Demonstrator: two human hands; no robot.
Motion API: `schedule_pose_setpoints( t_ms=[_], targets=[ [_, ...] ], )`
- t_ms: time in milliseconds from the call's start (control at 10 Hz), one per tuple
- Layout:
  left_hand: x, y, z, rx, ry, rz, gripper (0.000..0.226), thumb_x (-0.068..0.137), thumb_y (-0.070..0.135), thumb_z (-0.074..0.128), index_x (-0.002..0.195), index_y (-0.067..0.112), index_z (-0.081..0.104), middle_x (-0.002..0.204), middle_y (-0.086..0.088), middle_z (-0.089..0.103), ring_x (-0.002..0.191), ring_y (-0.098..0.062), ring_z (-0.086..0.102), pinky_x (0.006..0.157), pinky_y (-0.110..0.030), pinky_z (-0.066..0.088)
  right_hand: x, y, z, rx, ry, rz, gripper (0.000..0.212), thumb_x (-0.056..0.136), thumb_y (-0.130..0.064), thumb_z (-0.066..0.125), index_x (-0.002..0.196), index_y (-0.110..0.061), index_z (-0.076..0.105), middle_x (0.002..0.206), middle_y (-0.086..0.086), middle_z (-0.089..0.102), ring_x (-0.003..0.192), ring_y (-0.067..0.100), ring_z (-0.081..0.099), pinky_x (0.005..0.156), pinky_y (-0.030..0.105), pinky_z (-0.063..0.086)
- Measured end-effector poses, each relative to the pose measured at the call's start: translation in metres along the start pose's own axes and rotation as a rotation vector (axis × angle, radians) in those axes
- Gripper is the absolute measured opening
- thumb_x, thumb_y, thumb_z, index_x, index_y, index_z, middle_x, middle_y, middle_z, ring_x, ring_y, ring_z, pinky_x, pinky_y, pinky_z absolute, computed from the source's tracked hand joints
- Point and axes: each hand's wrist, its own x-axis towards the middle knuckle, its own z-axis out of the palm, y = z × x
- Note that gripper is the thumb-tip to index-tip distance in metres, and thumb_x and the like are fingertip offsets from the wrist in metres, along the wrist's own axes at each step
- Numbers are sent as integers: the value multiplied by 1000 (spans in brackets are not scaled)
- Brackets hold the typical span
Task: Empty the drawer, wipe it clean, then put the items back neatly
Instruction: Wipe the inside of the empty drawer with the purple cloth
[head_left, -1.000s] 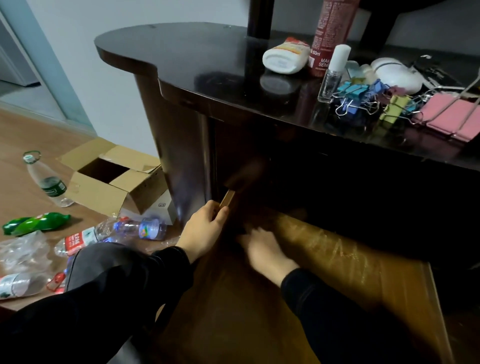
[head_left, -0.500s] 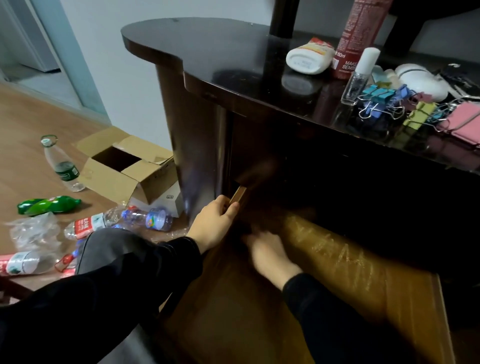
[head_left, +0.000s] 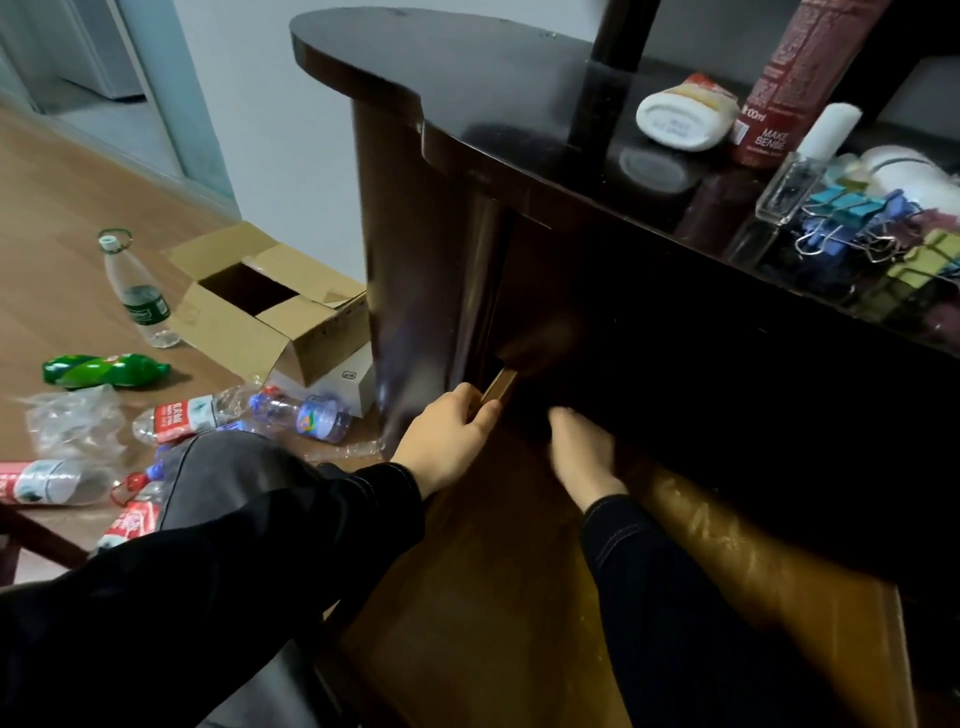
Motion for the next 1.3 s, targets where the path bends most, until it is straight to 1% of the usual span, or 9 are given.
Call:
schedule_pose_setpoints(
  t_ms=[200,400,500,600,800,1000,1100,1200,1300],
  targets=[
    [2,-3,2,-4,23,9,31,101,51,43,101,22,54,102,-2,63,93,-24,60,81,-39,46,-74,-30,28,17,-22,-177,61,92,-14,65,147,-33,46,154,8,41,136,32,47,104,39,46],
    [3,-6,3,1,17,7,32,101,52,42,105,23,54,105,-2,62,93,-24,59,82,-38,46,-13,-20,12,44,70,86,44,96,-6,60,138,-16,54,151,13,46,134,33,47,105,42,44],
    [3,-5,2,-14,9,-4,33,101,52,43,107,22,54,106,-2,62,93,-23,59,84,-41,48,-2,-25,8,18,63,95,50,93,-5,65,139,-15,51,147,10,49,133,28,50,102,37,46],
    [2,-5,2,-49,-4,-10,34,100,52,44,108,21,55,105,-3,63,94,-23,61,88,-43,50,-27,-40,9,15,-44,42,51,97,-11,59,145,-23,47,153,10,41,136,29,45,106,38,43],
    [2,-4,3,-94,6,-16,35,100,50,46,108,19,57,101,-3,67,96,-24,63,90,-44,50,-107,-58,16,101,-66,-358,55,97,-4,54,143,-34,51,145,10,45,114,36,61,94,45,53],
    [4,-8,4,-116,2,-15,36,100,52,46,109,19,58,105,-3,65,99,-23,61,92,-42,48,-41,-53,-2,30,-122,-57,53,96,-18,62,144,-33,47,145,8,45,126,32,54,95,40,49],
    [7,-12,8,-109,26,-14,34,99,53,47,103,21,58,100,-1,65,95,-21,60,82,-36,45,-57,-56,2,79,-110,-133,43,98,-17,56,140,-26,52,142,11,47,121,33,56,93,40,48],
    [10,-15,10,-98,35,-11,35,95,58,46,99,26,58,94,5,65,89,-14,60,72,-31,41,-98,-61,13,125,-71,-383,41,101,-14,47,139,-26,56,140,13,49,112,36,59,90,42,48],
    [12,-16,10,-108,40,-9,35,90,63,45,97,31,58,91,11,64,85,-3,59,69,-26,40,-101,-55,14,148,-45,-441,44,102,-16,50,142,-34,54,143,10,47,114,35,61,91,42,51]
  ],
)
